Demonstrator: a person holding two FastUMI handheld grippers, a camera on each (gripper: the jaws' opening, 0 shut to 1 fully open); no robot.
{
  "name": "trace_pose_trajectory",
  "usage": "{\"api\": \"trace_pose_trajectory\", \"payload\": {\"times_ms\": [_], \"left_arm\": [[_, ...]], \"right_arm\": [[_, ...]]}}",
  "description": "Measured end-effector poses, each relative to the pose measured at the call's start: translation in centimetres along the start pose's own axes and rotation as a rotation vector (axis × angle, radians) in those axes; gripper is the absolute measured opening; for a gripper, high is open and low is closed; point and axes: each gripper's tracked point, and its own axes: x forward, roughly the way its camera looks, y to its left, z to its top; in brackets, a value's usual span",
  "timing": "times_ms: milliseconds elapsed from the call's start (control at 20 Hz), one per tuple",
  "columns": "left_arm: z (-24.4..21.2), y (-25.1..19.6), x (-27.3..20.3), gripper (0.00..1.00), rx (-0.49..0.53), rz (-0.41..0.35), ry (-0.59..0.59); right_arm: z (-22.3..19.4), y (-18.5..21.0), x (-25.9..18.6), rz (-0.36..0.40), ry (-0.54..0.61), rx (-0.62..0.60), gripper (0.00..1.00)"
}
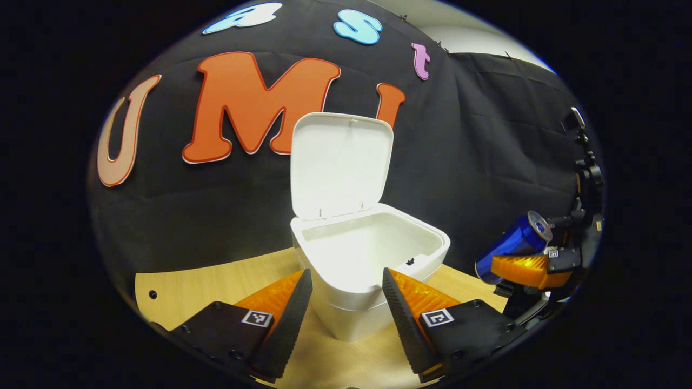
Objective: Press the lid of the desktop garbage bin to open it, pick up the crumpled paper on the desktop and throw it into the bin, then pick up the pop can on the desktop and drop it into the bin, and finally close the garbage bin lid.
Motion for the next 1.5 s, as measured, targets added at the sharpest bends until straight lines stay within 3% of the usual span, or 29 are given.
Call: {"api": "trace_pose_trajectory", "payload": {"times_ms": [150,400,750,1300,1350,1500], "left_arm": [[-0.1,1.2,-0.6,0.95,0.009,0.046,-0.009],[-0.9,3.3,-2.4,0.95,-0.033,0.127,-0.011],[-1.8,6.8,-5.3,0.95,-0.066,0.254,-0.029],[-4.9,11.6,-10.1,0.96,-0.158,0.422,-0.007],[-4.8,11.7,-10.3,0.96,-0.165,0.431,-0.003],[-5.6,12.1,-10.6,0.94,-0.179,0.444,0.012]], "right_arm": [[2.5,0.2,0.3,0.02,-0.033,-0.018,0.77],[6.7,1.1,1.3,0.064,-0.096,-0.052,0.77],[9.6,1.9,3.7,0.106,-0.125,-0.088,0.77],[6.3,3.0,9.3,0.148,-0.006,-0.105,0.78],[5.8,3.1,9.8,0.147,0.011,-0.102,0.73],[4.8,3.4,10.7,0.148,0.049,-0.093,0.77]]}}
